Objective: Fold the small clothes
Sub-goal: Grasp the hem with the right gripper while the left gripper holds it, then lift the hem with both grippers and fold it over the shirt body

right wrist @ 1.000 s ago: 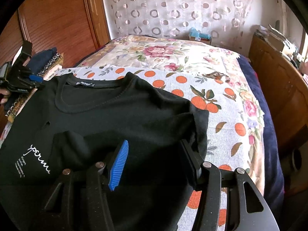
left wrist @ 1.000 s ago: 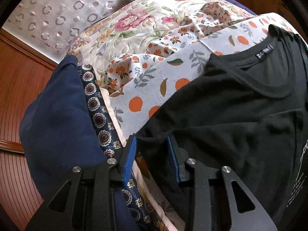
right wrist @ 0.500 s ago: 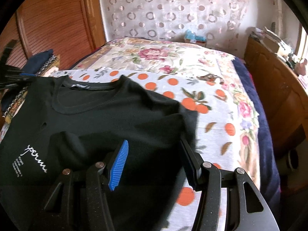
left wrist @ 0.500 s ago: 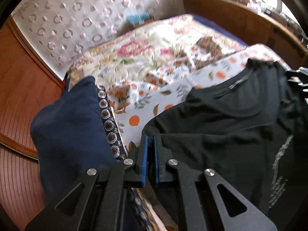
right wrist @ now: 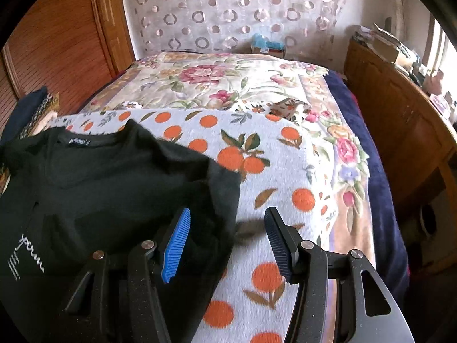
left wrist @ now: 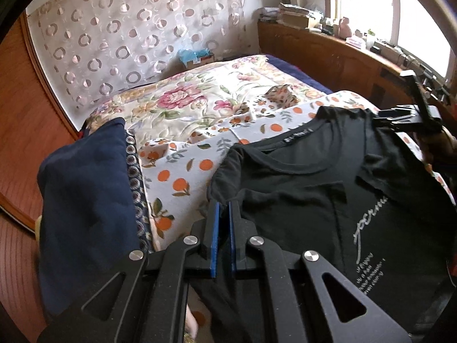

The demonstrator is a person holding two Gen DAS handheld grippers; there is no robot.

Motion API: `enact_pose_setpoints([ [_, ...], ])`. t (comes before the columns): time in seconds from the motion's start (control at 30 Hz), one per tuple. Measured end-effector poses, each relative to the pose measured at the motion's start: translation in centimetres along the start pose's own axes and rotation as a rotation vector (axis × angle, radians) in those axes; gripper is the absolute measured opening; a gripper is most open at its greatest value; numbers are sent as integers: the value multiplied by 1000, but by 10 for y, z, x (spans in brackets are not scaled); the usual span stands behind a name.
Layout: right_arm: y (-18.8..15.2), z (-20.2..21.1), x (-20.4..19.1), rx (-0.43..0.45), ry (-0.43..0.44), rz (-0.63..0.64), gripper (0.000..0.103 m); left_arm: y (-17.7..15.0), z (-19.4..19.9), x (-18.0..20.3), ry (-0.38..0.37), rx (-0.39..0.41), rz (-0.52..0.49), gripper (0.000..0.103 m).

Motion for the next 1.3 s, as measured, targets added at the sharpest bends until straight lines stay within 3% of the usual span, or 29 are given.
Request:
enact_pose_setpoints([
  [0.07,5,-3,-1,-14,7,13,53,-5,6,2,-13,13,9,7],
  [0.13,8,-5,-7,-26,52,32,9,-11,13,3,-24,21,24,7],
  [0.17,7,-4,-12,-27,66,47,8,-14,17,3,-28,28,33,7],
  [0.43,-13,64,-73,143,60,154,5,-50,61,-3,-39,97,108,7],
  [0.63,-60,135,-92,250,37,190,5,-86,94,-7,-31,141,137,7],
  [0.87,-126,180,-105,254,18,200,4,-132,134,-7,-17,179,158,7],
  [1.1,-189,209,-114,206,44,161,4,-158,169,-8,-27,223,199,7],
  [1.3,-190,245,-115,212,33,151,4,-163,194,-8,-21,236,204,7],
])
Point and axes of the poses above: each gripper's, at about its wrist camera, not at the fingertips, and z roughly against the way its jaws point, x to its right, y to its top, the point moved 1 cm from there along -z, roughly the way its jaws point, and after that the axes turned 13 degrees about y, right-handed, at the moved point
